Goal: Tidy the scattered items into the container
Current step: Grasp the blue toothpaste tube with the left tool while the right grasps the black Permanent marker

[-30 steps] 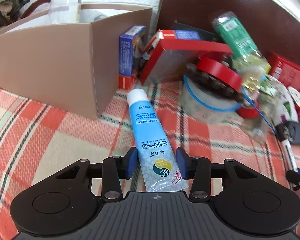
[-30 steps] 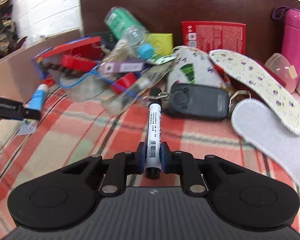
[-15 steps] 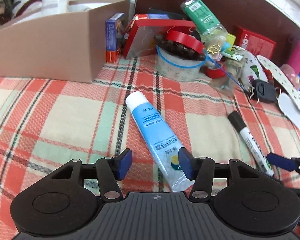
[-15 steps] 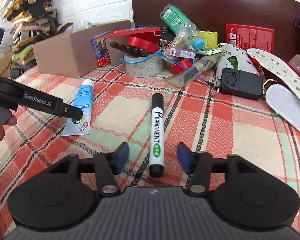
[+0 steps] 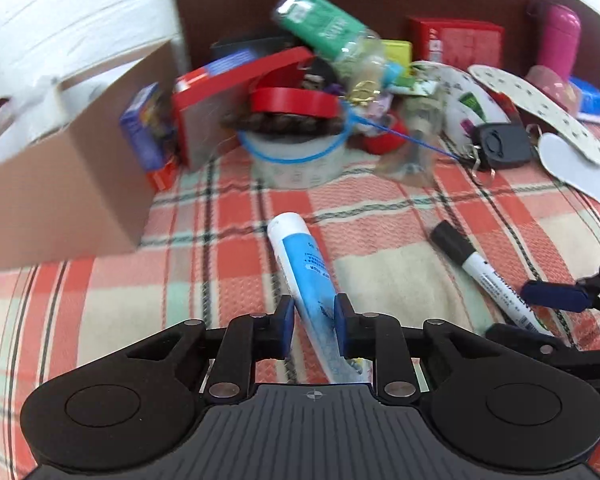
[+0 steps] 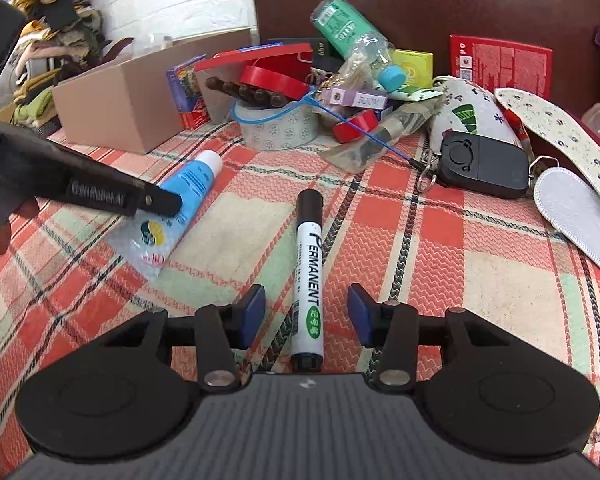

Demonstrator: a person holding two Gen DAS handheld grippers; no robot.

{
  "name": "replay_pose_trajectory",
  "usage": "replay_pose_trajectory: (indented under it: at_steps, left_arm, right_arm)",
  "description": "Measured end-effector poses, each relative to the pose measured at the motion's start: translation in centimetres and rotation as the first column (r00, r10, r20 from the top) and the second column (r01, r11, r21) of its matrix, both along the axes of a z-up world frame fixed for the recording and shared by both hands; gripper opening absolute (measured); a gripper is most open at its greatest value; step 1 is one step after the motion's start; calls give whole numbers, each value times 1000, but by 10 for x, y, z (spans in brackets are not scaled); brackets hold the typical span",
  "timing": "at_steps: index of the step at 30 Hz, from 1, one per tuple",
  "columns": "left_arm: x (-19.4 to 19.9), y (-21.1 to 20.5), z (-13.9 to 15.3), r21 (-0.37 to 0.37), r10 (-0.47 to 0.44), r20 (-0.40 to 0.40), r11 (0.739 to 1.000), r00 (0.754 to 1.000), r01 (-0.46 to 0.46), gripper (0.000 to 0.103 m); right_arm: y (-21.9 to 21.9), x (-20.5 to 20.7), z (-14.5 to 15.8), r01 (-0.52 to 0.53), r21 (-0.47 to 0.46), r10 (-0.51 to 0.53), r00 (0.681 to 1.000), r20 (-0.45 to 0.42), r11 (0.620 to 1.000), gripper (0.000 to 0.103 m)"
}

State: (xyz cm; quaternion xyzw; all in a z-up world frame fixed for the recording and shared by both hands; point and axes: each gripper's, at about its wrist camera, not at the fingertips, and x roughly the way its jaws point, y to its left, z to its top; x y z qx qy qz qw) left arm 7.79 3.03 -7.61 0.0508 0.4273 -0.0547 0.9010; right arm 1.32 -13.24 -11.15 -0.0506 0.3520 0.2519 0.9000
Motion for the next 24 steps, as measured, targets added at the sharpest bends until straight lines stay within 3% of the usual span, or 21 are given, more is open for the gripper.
replay_pose_trajectory:
  at_steps: [1,2,3,7,9,11,12,13,16,18,19,24]
  left_arm:
    - [4,1,-3,-19,4,-15,1000,1000,-4,47]
    - [8,2,-7,-40,10,-31,999,999,-11,43]
    - [11,3,-11,-62,16,-47,998,999,-18,32]
    - [11,5,-12,-105,12,-78,994,997,-21,15]
    - [8,4,-11,-116,-1,-88,993,996,-9,15]
    - [9,1,-12,-111,-5,-85,994,996,-5,17]
    - [10,0,-12,-106,-5,-82,994,997,-4,34]
    - [11,-2,-13,-102,-5,-80,995,997,-3,38]
    - [13,-7,-14,-88,-7,-71,996,997,0,39]
    - [14,-9,-15,-75,-7,-66,997,998,2,34]
    - [13,-9,-15,-63,-7,-64,998,998,3,15]
    - [7,-5,-14,-76,-4,-63,997,998,-1,16]
  right_arm:
    - [0,1,0,0,0,0,1000,1,1000,51]
    - [0,1,0,-3,-1,3,1000,2,1000,50]
    - [0,1,0,-7,-2,7,1000,4,1000,48]
    - [-3,2,1,-18,-3,18,1000,7,1000,36]
    - [-3,4,2,-29,-4,29,1000,9,1000,20]
    - [-3,6,3,-39,-3,40,999,7,999,19]
    - [-2,7,3,-40,-3,40,999,6,999,19]
    - [-1,9,3,-39,-2,39,999,6,999,19]
    - [1,12,2,-36,2,36,999,2,999,19]
    - [2,14,1,-34,4,34,999,2,999,19]
    - [2,14,0,-34,2,34,999,4,999,18]
    - [6,10,1,-43,-24,43,999,14,999,18]
